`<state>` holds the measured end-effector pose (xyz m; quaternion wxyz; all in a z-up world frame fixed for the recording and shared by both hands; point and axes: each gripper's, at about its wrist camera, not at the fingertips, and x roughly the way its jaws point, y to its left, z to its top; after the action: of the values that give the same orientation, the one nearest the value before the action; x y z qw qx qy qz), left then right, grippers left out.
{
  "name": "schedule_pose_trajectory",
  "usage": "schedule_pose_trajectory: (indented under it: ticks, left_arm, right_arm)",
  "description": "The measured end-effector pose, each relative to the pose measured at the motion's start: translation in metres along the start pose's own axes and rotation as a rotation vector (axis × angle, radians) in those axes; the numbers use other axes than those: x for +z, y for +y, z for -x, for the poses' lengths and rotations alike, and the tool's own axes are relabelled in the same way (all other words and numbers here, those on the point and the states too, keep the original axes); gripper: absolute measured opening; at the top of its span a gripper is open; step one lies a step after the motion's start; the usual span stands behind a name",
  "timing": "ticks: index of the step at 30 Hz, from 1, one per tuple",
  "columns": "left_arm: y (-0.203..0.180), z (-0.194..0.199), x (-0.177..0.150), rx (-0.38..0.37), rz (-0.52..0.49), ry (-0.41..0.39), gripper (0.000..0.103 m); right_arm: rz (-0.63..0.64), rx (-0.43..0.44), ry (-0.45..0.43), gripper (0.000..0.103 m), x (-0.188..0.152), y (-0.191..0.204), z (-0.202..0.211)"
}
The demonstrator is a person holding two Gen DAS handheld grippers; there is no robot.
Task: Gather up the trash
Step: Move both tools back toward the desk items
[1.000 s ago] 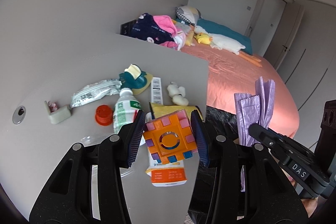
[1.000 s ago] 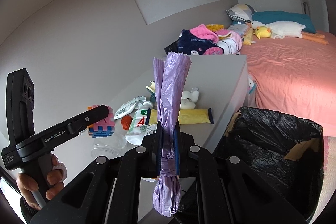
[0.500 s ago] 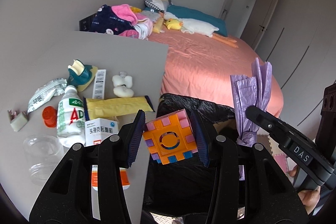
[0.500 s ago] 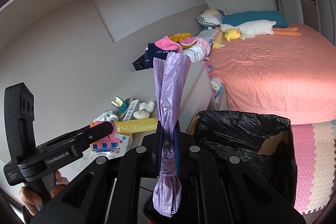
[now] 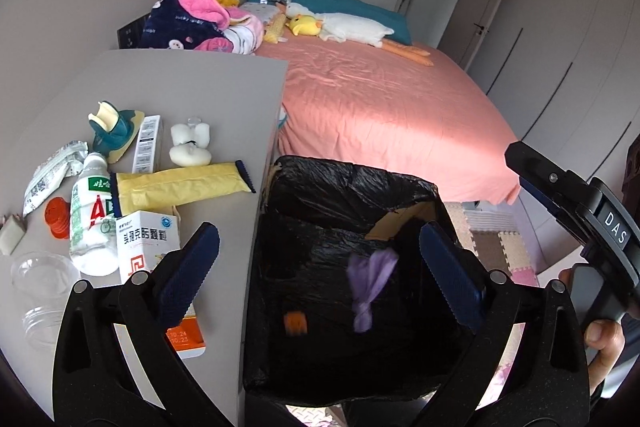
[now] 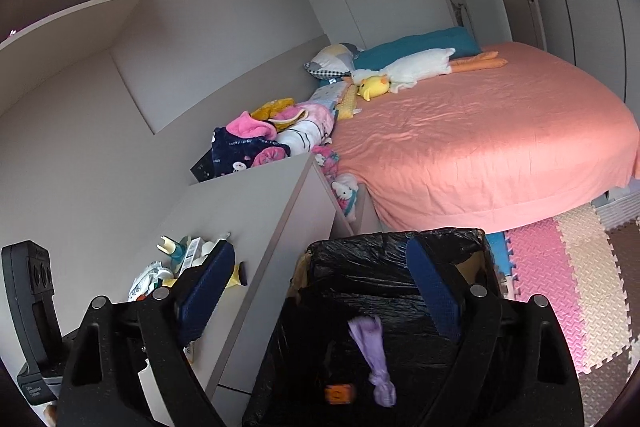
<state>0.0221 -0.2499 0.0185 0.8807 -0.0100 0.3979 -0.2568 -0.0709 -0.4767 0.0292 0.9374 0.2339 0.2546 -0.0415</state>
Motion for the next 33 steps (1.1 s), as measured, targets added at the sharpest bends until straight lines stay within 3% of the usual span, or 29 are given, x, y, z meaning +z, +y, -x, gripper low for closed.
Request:
schedule_pose_trajectory:
  ticks: [33]
  left_arm:
    - [0.114,0.059,-0.030,0.185,0.073,-0.031,0.097]
  right_arm:
    - [0.169,0.124,0.179,0.088,-0.050,0.110,-0.056]
